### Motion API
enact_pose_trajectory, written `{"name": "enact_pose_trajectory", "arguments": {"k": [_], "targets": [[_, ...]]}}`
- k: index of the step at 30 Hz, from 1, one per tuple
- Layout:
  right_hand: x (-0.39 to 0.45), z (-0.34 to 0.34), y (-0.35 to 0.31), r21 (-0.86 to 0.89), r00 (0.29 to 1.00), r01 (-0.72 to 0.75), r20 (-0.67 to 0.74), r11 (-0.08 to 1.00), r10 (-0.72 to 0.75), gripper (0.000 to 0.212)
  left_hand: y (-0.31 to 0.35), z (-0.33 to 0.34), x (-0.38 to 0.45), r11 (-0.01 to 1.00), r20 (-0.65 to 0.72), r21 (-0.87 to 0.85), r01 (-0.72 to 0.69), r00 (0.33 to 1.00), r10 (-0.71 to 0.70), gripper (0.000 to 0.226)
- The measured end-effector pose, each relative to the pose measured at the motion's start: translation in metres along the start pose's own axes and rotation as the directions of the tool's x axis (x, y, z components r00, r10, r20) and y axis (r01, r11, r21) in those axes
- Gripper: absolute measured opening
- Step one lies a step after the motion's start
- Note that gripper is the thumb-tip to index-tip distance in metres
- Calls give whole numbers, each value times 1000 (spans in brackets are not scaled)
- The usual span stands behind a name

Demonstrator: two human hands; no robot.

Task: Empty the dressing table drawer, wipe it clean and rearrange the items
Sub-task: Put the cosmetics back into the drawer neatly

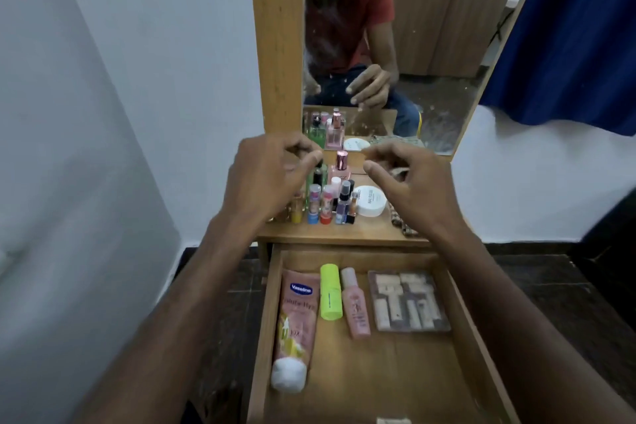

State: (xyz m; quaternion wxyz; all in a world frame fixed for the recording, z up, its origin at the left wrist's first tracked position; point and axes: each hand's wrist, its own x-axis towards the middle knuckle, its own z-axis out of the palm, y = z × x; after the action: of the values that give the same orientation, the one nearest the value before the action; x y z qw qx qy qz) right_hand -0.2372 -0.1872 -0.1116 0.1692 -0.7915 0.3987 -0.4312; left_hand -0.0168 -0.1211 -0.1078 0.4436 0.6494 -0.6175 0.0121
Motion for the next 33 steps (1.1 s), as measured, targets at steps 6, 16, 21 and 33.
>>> {"name": "enact_pose_trajectory", "arguments": {"k": [6,16,21,33], "targets": [[57,16,17,-83,940,-5,341,997,33,36,-13,9,48,980,158,200,-8,987,-25,16],[80,34,45,-86,888,107,456,991,-56,22,-24,28,63,962,263,273,-29,964,-46,12],[78,30,44,-95,973,100,217,990,-78,28,-17,31,64,983,145,186,1,989,-29,14],[-40,-52,-2,-25,976,-129,175,991,131,25,44,-41,-11,997,154,-39,68,986,-62,15]]}}
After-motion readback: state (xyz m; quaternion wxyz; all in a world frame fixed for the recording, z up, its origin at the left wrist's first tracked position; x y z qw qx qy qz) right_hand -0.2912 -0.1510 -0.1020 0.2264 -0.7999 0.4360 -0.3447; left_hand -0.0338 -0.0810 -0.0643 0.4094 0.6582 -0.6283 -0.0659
